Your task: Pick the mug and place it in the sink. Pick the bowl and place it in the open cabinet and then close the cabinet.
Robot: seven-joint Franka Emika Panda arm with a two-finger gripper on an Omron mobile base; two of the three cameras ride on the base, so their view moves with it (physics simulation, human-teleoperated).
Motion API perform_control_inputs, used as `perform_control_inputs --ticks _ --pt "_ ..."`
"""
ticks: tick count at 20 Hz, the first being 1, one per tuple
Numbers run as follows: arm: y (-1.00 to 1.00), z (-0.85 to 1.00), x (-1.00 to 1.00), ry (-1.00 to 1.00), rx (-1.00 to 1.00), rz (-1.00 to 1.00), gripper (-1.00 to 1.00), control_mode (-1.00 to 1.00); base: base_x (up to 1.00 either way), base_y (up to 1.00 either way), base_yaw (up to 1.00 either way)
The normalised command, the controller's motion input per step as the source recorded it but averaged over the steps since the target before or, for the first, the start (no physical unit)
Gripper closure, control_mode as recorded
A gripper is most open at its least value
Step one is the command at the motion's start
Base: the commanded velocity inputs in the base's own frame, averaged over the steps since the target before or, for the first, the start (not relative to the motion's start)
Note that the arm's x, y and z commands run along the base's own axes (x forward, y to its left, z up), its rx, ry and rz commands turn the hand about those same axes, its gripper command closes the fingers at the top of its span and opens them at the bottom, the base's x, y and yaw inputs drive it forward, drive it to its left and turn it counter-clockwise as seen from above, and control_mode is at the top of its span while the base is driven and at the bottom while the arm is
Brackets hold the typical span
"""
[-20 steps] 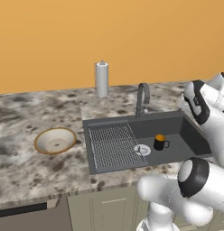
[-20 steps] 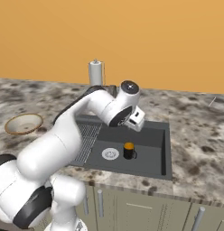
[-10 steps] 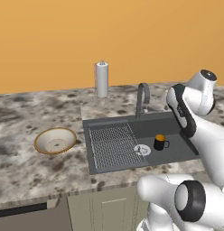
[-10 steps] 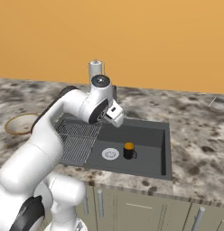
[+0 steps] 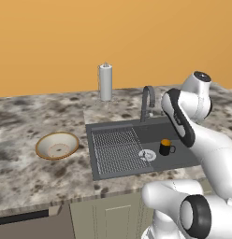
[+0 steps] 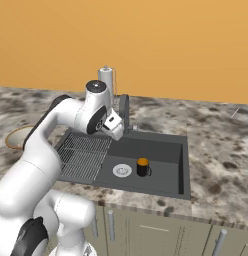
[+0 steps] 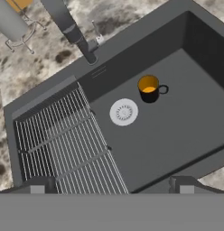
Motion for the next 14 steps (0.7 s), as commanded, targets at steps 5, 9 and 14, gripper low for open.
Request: perform_control_inputs --ticks 5,9,14 --pt "0.64 0.00 0.00 0.00 0.00 0.00 -1.00 -1.00 0.00 0.00 0.00" --pt "0.64 0.00 0.00 0.00 -0.01 0.00 -1.00 -1.00 0.00 0.00 0.00" --pt "0.59 0.00 0.00 0.00 0.00 0.00 -1.00 -1.00 0.00 0.00 0.00"
